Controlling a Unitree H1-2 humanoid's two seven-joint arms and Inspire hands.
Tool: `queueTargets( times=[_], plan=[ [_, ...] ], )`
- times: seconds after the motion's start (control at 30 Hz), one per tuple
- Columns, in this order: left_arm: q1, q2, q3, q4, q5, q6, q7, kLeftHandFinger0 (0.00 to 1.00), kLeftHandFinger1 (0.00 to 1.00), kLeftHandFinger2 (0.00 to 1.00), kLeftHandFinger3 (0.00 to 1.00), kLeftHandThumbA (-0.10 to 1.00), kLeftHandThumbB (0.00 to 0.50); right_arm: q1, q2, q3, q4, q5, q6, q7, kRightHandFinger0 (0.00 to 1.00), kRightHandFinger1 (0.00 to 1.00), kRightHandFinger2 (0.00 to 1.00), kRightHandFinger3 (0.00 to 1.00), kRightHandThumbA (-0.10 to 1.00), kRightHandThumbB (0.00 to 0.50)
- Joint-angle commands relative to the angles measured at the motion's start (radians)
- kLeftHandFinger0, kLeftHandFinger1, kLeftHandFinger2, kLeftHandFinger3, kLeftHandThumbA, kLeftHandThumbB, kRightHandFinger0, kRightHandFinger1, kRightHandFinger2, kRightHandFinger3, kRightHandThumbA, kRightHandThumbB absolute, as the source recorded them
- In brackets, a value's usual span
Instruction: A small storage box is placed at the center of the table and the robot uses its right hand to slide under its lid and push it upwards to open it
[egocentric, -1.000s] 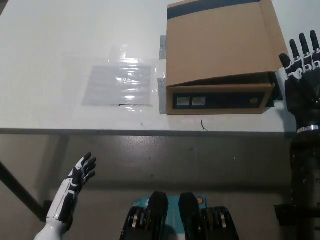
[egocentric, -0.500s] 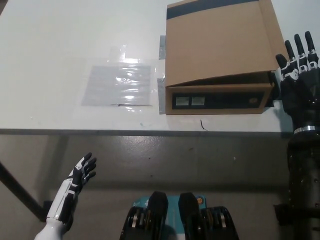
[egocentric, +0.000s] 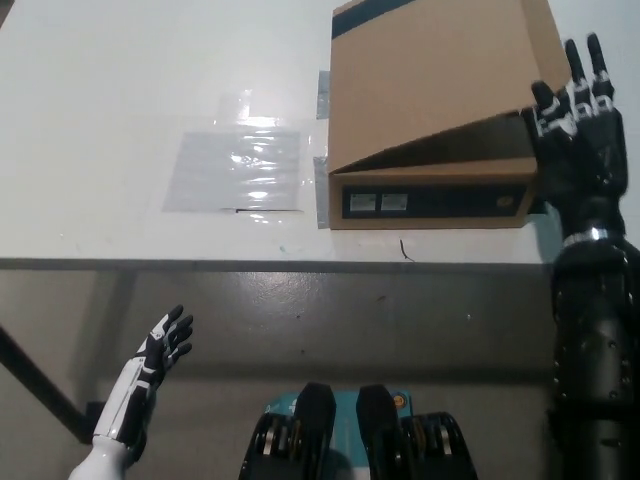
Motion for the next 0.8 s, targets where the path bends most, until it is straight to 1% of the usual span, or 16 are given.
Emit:
queueTargets(
  times=[0.0, 0.1, 0.17, 0.3, 0.47, 0.53, 0.6, 0.63, 0.67, 0.7, 0.73, 0.77],
  plan=[
    [-0.009, 0.01, 0.002, -0.014, -0.005, -0.031, -0.011, 1.0, 1.0, 1.0, 1.0, 1.0, 0.264, -0.093, 0.029, 0.015, -0.039, -0.003, 0.008, -0.028, 1.0, 1.0, 1.0, 1.0, 1.0, 0.303],
    [-0.012, 0.009, 0.003, -0.014, -0.01, -0.032, -0.012, 1.0, 1.0, 1.0, 1.0, 1.0, 0.263, -0.12, 0.045, 0.017, -0.032, -0.004, 0.008, -0.034, 1.0, 1.0, 1.0, 1.0, 1.0, 0.301],
    [-0.013, 0.01, 0.002, -0.016, -0.006, -0.033, -0.011, 1.0, 1.0, 1.0, 1.0, 1.0, 0.261, -0.143, 0.061, 0.014, -0.027, 0.01, 0.008, -0.033, 1.0, 1.0, 1.0, 1.0, 1.0, 0.29],
    [-0.012, 0.012, 0.003, -0.015, -0.013, -0.023, -0.015, 1.0, 1.0, 1.0, 1.0, 1.0, 0.273, -0.183, 0.094, 0.019, -0.025, 0.014, 0.01, -0.041, 1.0, 1.0, 1.0, 1.0, 1.0, 0.3],
    [-0.011, 0.011, 0.001, -0.018, -0.014, -0.027, -0.016, 1.0, 1.0, 1.0, 1.0, 1.0, 0.267, -0.225, 0.127, 0.048, -0.012, -0.018, 0.013, -0.05, 1.0, 1.0, 1.0, 1.0, 1.0, 0.298],
    [-0.011, 0.009, 0.0, -0.019, -0.011, -0.026, -0.013, 1.0, 1.0, 1.0, 1.0, 1.0, 0.269, -0.248, 0.141, 0.068, 0.015, -0.039, 0.015, -0.052, 1.0, 1.0, 1.0, 1.0, 1.0, 0.309],
    [-0.012, 0.01, 0.0, -0.018, -0.015, -0.027, -0.016, 1.0, 1.0, 1.0, 1.0, 1.0, 0.262, -0.266, 0.149, 0.089, 0.052, -0.062, 0.004, -0.04, 1.0, 1.0, 1.0, 1.0, 1.0, 0.297],
    [-0.013, 0.009, -0.001, -0.019, -0.014, -0.029, -0.016, 1.0, 1.0, 1.0, 1.0, 1.0, 0.26, -0.277, 0.154, 0.108, 0.077, -0.089, -0.006, -0.036, 1.0, 1.0, 1.0, 1.0, 1.0, 0.299],
    [-0.016, 0.009, -0.002, -0.018, -0.01, -0.03, -0.015, 1.0, 1.0, 1.0, 1.0, 1.0, 0.265, -0.289, 0.159, 0.125, 0.096, -0.112, -0.013, -0.039, 1.0, 1.0, 1.0, 1.0, 1.0, 0.301],
    [-0.017, 0.01, -0.002, -0.021, -0.007, -0.027, -0.014, 1.0, 1.0, 1.0, 1.0, 1.0, 0.278, -0.3, 0.163, 0.146, 0.113, -0.133, -0.007, -0.042, 1.0, 1.0, 1.0, 1.0, 1.0, 0.319],
    [-0.017, 0.012, -0.002, -0.023, -0.003, -0.024, -0.013, 1.0, 1.0, 1.0, 1.0, 1.0, 0.282, -0.307, 0.165, 0.161, 0.125, -0.143, 0.004, -0.037, 1.0, 1.0, 1.0, 1.0, 1.0, 0.32],
    [-0.019, 0.013, -0.003, -0.023, -0.003, -0.022, -0.014, 1.0, 1.0, 1.0, 1.0, 1.0, 0.298, -0.32, 0.173, 0.171, 0.147, -0.154, -0.009, -0.041, 1.0, 1.0, 1.0, 1.0, 1.0, 0.308]
  ],
)
